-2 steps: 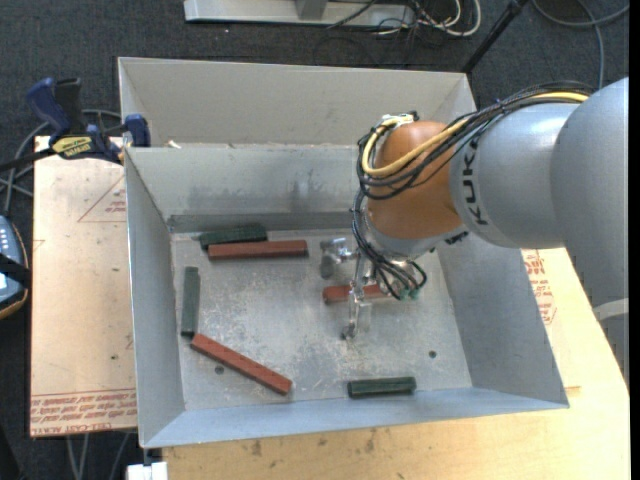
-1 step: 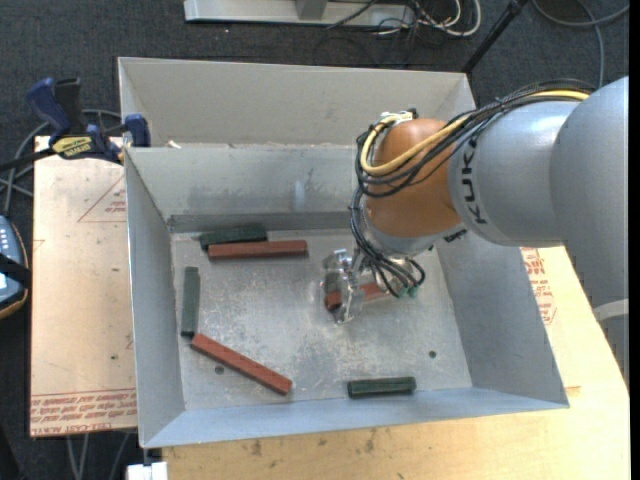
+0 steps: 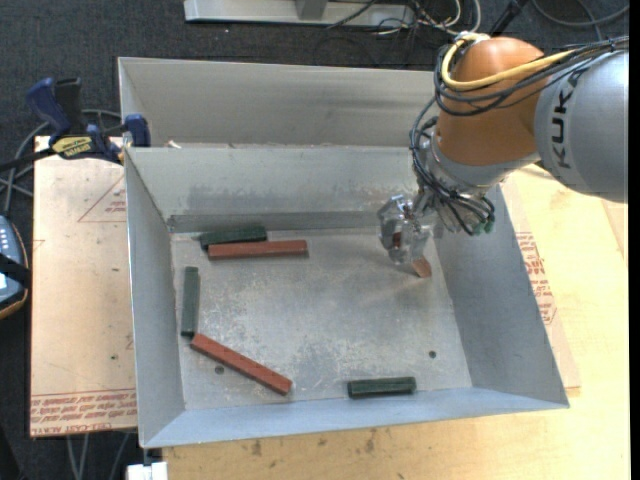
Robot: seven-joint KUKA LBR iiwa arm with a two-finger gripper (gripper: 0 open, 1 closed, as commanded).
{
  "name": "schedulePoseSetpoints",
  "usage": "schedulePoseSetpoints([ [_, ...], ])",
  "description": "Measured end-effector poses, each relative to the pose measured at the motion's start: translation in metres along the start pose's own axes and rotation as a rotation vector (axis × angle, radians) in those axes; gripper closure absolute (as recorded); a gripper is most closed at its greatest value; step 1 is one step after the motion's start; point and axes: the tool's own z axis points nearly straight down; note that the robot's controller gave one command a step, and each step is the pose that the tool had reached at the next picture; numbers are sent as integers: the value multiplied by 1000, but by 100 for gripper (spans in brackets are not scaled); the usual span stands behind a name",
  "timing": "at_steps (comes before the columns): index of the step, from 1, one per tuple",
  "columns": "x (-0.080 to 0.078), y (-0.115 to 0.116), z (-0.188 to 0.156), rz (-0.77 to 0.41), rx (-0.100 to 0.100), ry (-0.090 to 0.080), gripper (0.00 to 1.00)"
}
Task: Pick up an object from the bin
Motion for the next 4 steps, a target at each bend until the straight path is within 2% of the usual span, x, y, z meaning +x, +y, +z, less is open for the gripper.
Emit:
schedulePoseSetpoints([
  [1,54,-95,13,-49,-2,11,100],
  [2,51,-89,13,-56,-6,8,0],
  [3,19,-94,108,40,-8,11,0],
  [4,18,-96,103,43,-6,7,100],
])
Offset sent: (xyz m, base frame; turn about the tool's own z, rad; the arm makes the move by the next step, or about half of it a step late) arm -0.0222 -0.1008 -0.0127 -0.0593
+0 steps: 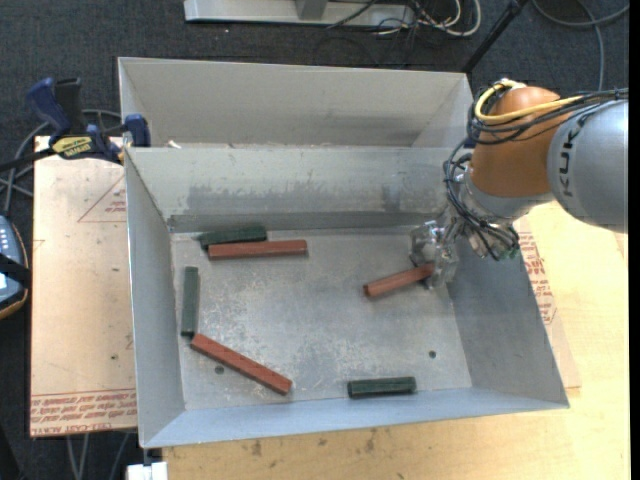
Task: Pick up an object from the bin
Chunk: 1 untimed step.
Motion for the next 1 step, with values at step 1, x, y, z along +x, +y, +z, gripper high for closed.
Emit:
schedulePoseSetpoints([
  [1,3,2,-194,-36,6,-7,100],
])
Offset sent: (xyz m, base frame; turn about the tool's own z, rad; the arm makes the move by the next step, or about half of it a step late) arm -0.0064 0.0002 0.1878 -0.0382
